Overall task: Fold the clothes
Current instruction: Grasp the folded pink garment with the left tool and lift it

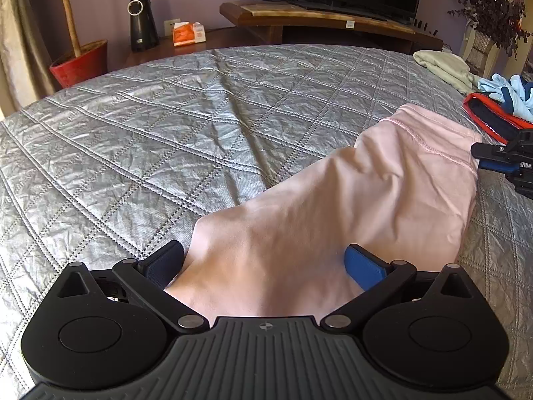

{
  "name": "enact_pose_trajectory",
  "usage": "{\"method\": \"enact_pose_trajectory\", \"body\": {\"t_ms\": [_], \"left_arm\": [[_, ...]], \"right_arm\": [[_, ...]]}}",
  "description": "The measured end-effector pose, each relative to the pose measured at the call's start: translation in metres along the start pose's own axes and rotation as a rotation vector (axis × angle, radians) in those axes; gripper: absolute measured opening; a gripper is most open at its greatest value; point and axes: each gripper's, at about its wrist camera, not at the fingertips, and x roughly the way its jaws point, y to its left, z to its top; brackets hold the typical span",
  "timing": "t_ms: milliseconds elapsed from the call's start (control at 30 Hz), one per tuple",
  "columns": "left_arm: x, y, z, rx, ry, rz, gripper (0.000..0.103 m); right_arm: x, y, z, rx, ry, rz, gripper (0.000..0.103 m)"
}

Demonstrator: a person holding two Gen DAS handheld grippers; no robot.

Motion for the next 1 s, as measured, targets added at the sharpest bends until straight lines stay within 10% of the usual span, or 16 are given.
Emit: {"method": "enact_pose_trajectory", "body": {"t_ms": [400,767,1000], "left_arm": [[-0.022,0.077,-0.021,-0.387,-0.042,0.249,0.009],[-0.017,0.134,-0.08,-0.753,0.263,0.45,0.009],[-0.007,0.139,-0.103,-0.896,0.49,0.42,0.01]], "right_arm": [[0.0,0.002,0.002,-0.026,0.007,-0.005,0.102],[-0.014,0.07,0.004,-0.25,0.005,0.015,0.101],[-0.024,0.099,0.003,-0.328,-0.01,0.036,0.101]]}}
